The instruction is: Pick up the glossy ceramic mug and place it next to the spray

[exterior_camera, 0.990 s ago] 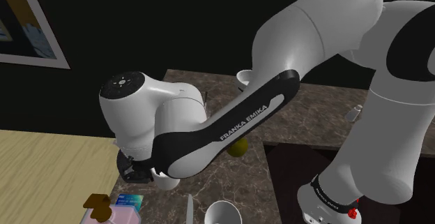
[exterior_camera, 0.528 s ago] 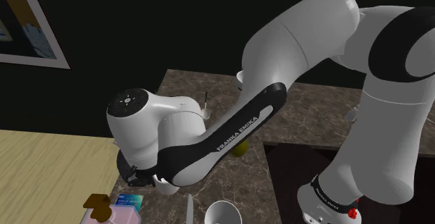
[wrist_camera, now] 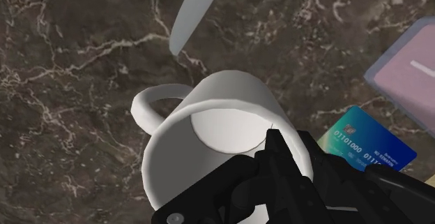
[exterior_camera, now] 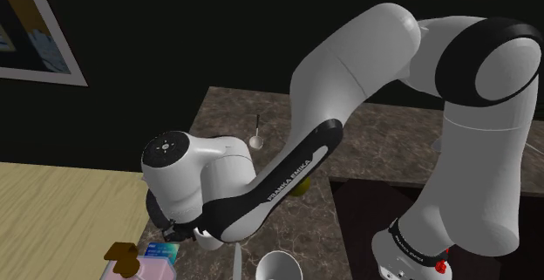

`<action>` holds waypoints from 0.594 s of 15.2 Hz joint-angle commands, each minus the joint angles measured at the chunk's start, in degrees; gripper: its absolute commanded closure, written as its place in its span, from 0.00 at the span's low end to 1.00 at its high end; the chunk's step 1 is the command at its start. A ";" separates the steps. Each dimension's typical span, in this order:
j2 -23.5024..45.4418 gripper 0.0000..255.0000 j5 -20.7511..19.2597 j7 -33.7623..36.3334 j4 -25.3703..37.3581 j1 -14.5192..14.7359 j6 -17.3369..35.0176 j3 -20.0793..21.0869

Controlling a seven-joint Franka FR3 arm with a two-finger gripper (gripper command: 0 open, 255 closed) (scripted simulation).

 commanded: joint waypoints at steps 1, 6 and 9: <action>0.53 1.00 -0.44 0.32 0.00 0.23 0.48 -0.27; 0.54 1.00 -0.44 0.32 0.01 0.23 0.48 -0.28; 0.53 0.00 -0.44 0.32 0.01 0.23 0.48 -0.28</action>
